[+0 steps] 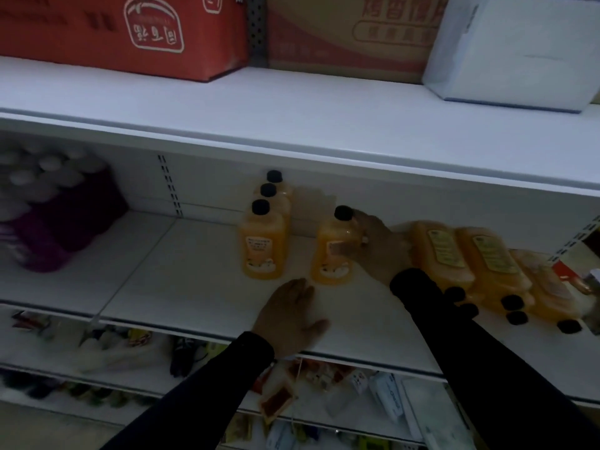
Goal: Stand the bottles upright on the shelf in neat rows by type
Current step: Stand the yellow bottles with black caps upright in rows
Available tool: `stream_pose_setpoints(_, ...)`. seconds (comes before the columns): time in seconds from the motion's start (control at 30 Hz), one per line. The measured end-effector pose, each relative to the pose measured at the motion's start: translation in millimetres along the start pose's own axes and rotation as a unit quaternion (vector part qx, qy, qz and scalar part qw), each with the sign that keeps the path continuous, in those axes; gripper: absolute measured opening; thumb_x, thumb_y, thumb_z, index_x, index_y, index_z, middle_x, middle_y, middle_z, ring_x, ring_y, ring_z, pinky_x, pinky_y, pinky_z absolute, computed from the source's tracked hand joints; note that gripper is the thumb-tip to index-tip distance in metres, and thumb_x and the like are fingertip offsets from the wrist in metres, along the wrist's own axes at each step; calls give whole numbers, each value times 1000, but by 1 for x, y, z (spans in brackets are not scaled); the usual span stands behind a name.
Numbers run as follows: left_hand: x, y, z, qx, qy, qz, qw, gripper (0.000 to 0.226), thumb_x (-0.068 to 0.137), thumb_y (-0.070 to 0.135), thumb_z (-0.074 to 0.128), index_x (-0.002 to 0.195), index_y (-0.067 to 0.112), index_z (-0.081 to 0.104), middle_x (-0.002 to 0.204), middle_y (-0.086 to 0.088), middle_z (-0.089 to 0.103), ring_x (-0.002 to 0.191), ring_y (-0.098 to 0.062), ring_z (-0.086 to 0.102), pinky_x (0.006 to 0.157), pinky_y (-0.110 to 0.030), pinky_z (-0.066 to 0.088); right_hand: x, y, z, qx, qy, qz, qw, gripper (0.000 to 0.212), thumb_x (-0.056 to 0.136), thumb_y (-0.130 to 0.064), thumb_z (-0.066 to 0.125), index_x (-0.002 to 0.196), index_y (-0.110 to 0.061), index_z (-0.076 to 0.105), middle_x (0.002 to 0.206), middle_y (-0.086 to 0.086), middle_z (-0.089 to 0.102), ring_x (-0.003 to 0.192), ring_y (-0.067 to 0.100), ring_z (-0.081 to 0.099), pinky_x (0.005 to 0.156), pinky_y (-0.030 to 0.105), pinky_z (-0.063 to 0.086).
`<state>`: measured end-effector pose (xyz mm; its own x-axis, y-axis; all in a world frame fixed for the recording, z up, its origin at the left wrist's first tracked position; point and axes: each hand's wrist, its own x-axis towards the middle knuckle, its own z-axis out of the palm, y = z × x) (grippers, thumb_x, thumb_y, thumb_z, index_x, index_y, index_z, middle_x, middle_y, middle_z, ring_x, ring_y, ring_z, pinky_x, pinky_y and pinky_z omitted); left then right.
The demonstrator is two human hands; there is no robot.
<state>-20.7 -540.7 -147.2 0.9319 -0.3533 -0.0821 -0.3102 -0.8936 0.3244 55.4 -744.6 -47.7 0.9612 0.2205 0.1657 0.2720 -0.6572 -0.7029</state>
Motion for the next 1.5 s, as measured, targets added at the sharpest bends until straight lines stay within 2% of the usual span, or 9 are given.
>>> stream_pose_setpoints(0.17,2,0,5,35,15,-2,999,97,83,79,16,154,13,10,162,-7,1,148,-20,-3,118,-33,-4,-8,26,29,79,45,56,994,115,65,-41,86,151,-35,11,128,-8,48,109,12,56,81,25,51)
stream_pose_setpoints(0.3,2,1,6,38,31,-4,999,96,83,78,18,154,14,11,162,-7,3,148,-20,-1,118,-33,-4,-3,34,50,120,62,75,988,80,65,-41,86,131,-32,42,111,-10,62,98,11,63,78,31,57)
stream_pose_setpoints(0.4,1,-1,7,29,39,0,999,92,87,76,23,154,15,11,162,-6,3,148,-18,-2,119,-33,-3,12,27,58,107,76,70,989,67,68,-45,83,121,-37,44,101,-21,58,90,1,61,64,9,48)
stream_pose_setpoints(0.47,1,-2,8,21,45,2,999,91,87,75,26,154,16,11,162,-5,2,148,-18,-2,119,-32,-4,26,24,65,91,89,70,989,64,70,-46,81,123,-29,47,106,-11,56,89,3,59,63,5,45)
stream_pose_setpoints(0.67,2,-2,8,17,53,2,998,92,86,76,26,154,16,12,162,-5,2,148,-18,-1,118,-32,-4,64,18,81,97,115,84,985,71,68,-35,84,125,-15,46,117,8,53,101,23,58,83,45,55)
stream_pose_setpoints(1.1,3,-4,10,16,57,3,998,94,83,76,24,154,15,13,162,-6,5,148,-19,0,118,-32,-5,75,5,80,71,126,119,982,82,62,-43,86,125,-10,46,117,11,56,103,27,58,85,47,53)
stream_pose_setpoints(1.23,3,-5,11,24,59,3,998,90,87,74,28,154,15,16,162,-6,7,148,-19,2,117,-32,-4,46,10,52,21,132,101,986,71,76,-50,75,133,-16,48,125,10,50,110,23,56,93,36,49)
stream_pose_setpoints(1.37,4,-5,11,37,48,-1,998,91,87,76,25,154,15,14,162,-6,4,148,-19,1,117,-32,-4,-1,41,-1,-169,242,46,954,61,86,-58,56,132,-19,50,133,12,49,117,29,49,95,34,40)
stream_pose_setpoints(1.5,4,-4,11,49,35,-6,998,91,87,75,22,154,15,11,162,-6,2,148,-20,0,119,-33,-3,-36,91,-42,-309,167,189,917,79,84,-69,41,145,-20,30,144,13,33,132,34,32,108,42,27)
